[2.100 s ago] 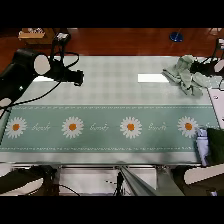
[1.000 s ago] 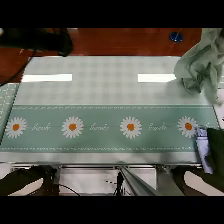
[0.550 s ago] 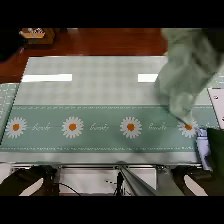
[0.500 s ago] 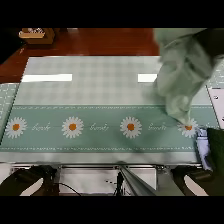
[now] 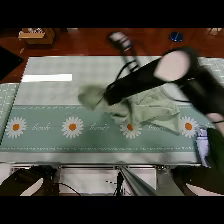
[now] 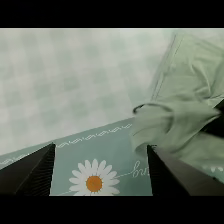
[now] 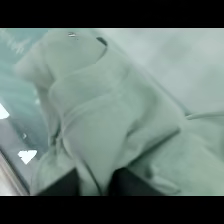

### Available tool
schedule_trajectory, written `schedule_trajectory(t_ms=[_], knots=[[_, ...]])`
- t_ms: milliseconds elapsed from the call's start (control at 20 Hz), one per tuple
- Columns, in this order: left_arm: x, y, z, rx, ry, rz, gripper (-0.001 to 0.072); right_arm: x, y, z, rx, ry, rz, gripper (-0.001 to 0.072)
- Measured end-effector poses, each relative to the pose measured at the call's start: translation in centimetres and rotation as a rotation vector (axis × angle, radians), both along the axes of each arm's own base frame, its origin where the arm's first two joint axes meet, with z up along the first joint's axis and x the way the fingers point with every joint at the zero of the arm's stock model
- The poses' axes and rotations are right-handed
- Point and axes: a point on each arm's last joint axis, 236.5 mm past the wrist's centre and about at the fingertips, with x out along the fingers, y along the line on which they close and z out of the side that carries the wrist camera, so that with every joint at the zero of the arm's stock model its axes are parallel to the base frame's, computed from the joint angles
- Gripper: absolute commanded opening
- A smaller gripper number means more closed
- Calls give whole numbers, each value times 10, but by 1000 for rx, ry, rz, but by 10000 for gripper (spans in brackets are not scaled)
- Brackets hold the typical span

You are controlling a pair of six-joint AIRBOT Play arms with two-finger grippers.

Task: Fold the shirts.

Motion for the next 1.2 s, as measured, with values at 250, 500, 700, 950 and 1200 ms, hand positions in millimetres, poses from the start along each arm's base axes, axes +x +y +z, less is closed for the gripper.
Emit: schedule_trajectory(t_ms=[250,500,700,950,1200], knots=[[3,-1,-57,75,138,-24,708,-11,2,-41,-152,-11,86,556],[-8,-10,-148,133,354,-92,708,57,-146,1,-365,-152,-147,556],[-39,-34,-212,61,527,-175,708,90,-284,34,-407,-165,-462,556],[-72,-47,-273,-141,687,-132,708,94,-396,34,-260,-75,-798,556],[-77,-32,-310,-383,785,34,709,85,-442,4,-187,-5,-941,553]])
